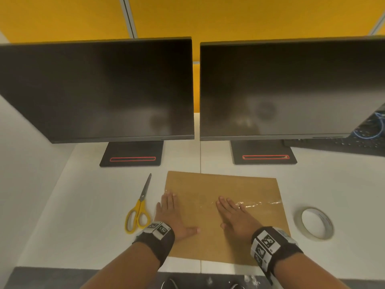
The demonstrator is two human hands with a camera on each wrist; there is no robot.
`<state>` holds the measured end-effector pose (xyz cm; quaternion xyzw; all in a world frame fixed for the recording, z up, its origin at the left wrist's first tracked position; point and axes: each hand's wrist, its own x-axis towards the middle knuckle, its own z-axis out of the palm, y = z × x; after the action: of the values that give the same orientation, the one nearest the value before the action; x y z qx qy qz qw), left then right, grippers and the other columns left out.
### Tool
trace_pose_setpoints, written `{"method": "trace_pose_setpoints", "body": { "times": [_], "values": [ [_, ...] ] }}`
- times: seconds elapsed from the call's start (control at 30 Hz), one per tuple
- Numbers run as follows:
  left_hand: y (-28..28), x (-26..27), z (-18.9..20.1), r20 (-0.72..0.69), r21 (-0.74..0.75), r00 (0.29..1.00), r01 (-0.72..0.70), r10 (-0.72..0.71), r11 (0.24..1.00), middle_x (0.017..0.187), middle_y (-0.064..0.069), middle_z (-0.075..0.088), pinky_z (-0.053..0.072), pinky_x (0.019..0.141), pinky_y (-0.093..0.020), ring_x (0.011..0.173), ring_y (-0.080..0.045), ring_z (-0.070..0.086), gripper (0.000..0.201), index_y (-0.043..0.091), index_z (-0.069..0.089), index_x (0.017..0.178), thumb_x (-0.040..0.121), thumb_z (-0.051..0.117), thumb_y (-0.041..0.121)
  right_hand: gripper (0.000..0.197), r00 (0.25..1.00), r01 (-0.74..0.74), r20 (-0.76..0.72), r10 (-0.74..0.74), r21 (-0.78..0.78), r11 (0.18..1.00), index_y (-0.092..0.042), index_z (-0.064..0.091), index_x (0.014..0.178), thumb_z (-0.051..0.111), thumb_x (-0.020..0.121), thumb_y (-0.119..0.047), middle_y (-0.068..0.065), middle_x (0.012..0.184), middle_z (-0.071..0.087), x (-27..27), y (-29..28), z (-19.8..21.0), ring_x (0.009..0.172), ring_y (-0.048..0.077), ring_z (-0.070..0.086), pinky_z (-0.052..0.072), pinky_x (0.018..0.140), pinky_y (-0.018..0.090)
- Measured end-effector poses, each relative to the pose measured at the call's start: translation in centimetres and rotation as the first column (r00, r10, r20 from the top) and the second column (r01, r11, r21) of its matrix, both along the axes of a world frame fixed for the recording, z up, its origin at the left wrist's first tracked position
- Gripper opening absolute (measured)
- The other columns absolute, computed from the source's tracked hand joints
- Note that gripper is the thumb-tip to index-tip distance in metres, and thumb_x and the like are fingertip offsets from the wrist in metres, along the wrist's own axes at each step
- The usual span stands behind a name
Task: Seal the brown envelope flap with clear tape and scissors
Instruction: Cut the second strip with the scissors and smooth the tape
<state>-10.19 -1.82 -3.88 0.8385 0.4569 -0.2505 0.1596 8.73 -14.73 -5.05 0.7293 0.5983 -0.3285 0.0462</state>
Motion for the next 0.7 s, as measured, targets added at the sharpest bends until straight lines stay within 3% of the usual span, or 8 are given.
{"method": "trace_pose_setpoints", "body": {
  "times": [0.13,0.23,0.3,0.4,0.53,0.7],
  "values": [
    [0.1,1.4,1.0,-0.088,0.008,0.993,0.074,-0.073,0.997,0.157,-0.016,-0.02,-0.003,0.118,-0.051,0.145,-0.035,-0.014,0.126,0.009,-0.015,0.15,0.067,0.051,0.078,0.067,1.0,0.019,-0.014,-0.019,0.012,1.0,-0.021,-0.006,0.151,0.035,0.099,-0.027,-0.003,0.159,-0.015,-0.3,0.0,0.4,0.148,0.018,-0.011,-0.004,0.119,0.041],
    [-1.4,3.8,1.2,0.068,-0.039,0.958,0.283,-0.28,0.958,0.156,-0.011,-0.025,0.001,0.118,-0.051,0.145,-0.032,-0.017,0.096,0.026,-0.012,0.151,0.084,0.048,0.06,0.067,0.999,0.037,-0.023,-0.035,0.051,0.998,-0.018,-0.004,0.151,0.036,0.097,-0.025,-0.001,0.16,-0.012,-0.6,-0.1,0.7,0.148,0.019,-0.008,-0.003,0.119,0.041],
    [-3.5,5.4,1.1,0.147,-0.078,0.922,0.371,-0.357,0.925,0.156,-0.007,-0.027,0.004,0.118,-0.05,0.145,-0.03,-0.018,0.08,0.029,-0.013,0.15,0.094,0.041,0.05,0.07,0.999,0.024,-0.038,-0.022,0.049,0.999,-0.016,-0.002,0.151,0.039,0.095,-0.024,0.002,0.16,-0.009,-0.8,-0.2,0.8,0.148,0.021,-0.008,-0.003,0.119,0.042],
    [-5.4,6.7,0.0,0.091,-0.094,0.947,0.315,-0.307,0.944,0.157,-0.007,-0.025,0.004,0.118,-0.047,0.145,-0.029,-0.017,0.076,0.026,-0.02,0.148,0.098,0.033,0.046,0.072,0.999,-0.011,-0.039,0.012,0.039,0.999,-0.014,-0.001,0.151,0.041,0.094,-0.022,0.004,0.161,-0.007,-0.6,-0.4,0.8,0.148,0.019,-0.008,-0.004,0.119,0.039],
    [-5.9,7.3,-0.7,-0.011,-0.073,0.961,0.274,-0.276,0.959,0.155,-0.006,-0.027,0.01,0.116,-0.05,0.145,-0.029,-0.018,0.084,0.019,-0.019,0.148,0.095,0.033,0.056,0.07,0.999,-0.047,0.022,0.047,0.014,0.999,-0.016,-0.006,0.151,0.036,0.095,-0.023,0.001,0.16,-0.012,0.9,-1.7,0.9,0.148,0.015,-0.008,-0.002,0.12,0.036],
    [-6.5,8.7,-0.2,-0.081,-0.043,0.972,0.217,-0.219,0.975,0.155,-0.01,-0.026,0.018,0.113,-0.053,0.146,-0.033,-0.012,0.088,0.016,-0.018,0.149,0.093,0.035,0.059,0.071,0.991,0.034,0.126,-0.034,0.003,0.999,-0.02,-0.01,0.15,0.03,0.096,-0.044,-0.004,0.159,-0.017,3.1,-3.9,0.0,0.148,0.014,-0.008,0.002,0.12,0.041]
  ]
}}
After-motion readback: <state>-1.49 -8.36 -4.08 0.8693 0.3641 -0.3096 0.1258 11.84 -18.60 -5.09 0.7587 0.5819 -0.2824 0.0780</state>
